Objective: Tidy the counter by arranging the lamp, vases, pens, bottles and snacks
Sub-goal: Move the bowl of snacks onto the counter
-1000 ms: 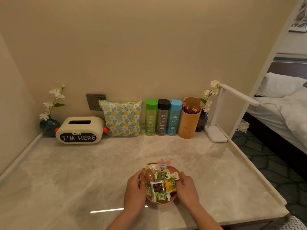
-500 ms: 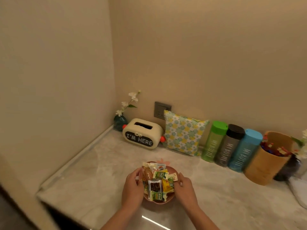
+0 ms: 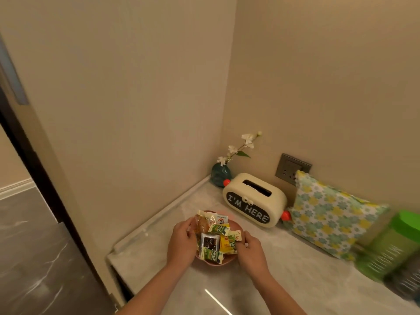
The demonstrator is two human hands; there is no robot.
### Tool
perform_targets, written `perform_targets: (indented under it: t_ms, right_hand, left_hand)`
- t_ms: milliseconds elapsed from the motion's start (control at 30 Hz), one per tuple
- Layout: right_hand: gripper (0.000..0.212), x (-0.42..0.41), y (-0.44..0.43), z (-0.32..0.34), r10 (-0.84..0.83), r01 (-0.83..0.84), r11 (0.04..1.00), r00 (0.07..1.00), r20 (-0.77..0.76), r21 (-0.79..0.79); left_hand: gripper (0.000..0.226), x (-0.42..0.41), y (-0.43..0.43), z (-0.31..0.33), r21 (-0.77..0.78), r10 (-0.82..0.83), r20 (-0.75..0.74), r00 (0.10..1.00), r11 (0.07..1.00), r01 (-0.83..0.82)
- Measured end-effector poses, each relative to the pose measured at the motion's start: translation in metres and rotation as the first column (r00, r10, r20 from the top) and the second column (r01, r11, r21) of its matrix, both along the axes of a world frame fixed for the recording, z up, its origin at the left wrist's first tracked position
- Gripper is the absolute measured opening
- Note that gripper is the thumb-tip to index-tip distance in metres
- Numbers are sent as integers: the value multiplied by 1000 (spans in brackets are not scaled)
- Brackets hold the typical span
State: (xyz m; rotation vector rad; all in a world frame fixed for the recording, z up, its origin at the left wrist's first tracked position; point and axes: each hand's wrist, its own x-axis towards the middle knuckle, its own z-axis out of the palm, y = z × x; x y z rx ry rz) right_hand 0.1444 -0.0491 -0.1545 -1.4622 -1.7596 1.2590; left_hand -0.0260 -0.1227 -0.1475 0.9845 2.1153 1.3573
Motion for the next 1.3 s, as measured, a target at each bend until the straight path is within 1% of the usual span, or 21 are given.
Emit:
perform_targets:
  t_ms: [100, 267, 400, 467, 533, 600, 833, 967, 1133, 1233, 1300]
  right_hand:
    - [29, -30, 15, -5, -27, 27, 1000, 1000, -7, -7]
    - [27, -69, 30, -6, -86, 86, 996, 996, -23, -11]
    - [23, -87, 35, -10, -137, 137, 990, 990, -12, 9]
    - [24, -94, 34, -7, -181, 181, 983, 983, -27, 33]
    - [26, -98, 33, -3, -231, 233, 971, 971, -57, 48]
    - [27, -102, 32, 0, -270, 275, 959, 960, -75, 74]
    - [30, -112, 31, 5, -353, 360, 930, 930, -98, 68]
    - [31, -112, 28, 4, -353, 358, 932, 931, -94, 45]
    - [40, -115, 20, 11, -361, 364, 932, 927, -103, 8]
    - [38, -114, 13, 14, -366, 370, 929, 915, -169, -10]
    - [35, -113, 5, 20, -359, 364, 931, 915, -184, -6]
  left_hand:
    - [31, -29, 16, 3, -13, -41, -21, 999, 999, 41]
    - [39, -71, 43, 2, -14, -154, -26, 988, 988, 153]
    - [34, -93, 58, -5, -28, -207, -19, 978, 978, 207]
    - [41, -96, 62, -7, -65, -248, -76, 966, 968, 243]
    - [50, -94, 64, -8, -138, -275, -177, 945, 958, 252]
    - [54, -90, 65, -7, -195, -274, -206, 939, 952, 235]
    - [60, -92, 75, -4, -218, -347, -183, 920, 927, 306]
    - [60, -96, 76, -4, -207, -371, -149, 916, 918, 338]
    - [57, -99, 76, -4, -182, -384, -103, 917, 914, 363]
    - [56, -99, 74, -4, -154, -385, -86, 919, 916, 370]
    - [56, -98, 72, -2, -145, -376, -89, 922, 921, 361]
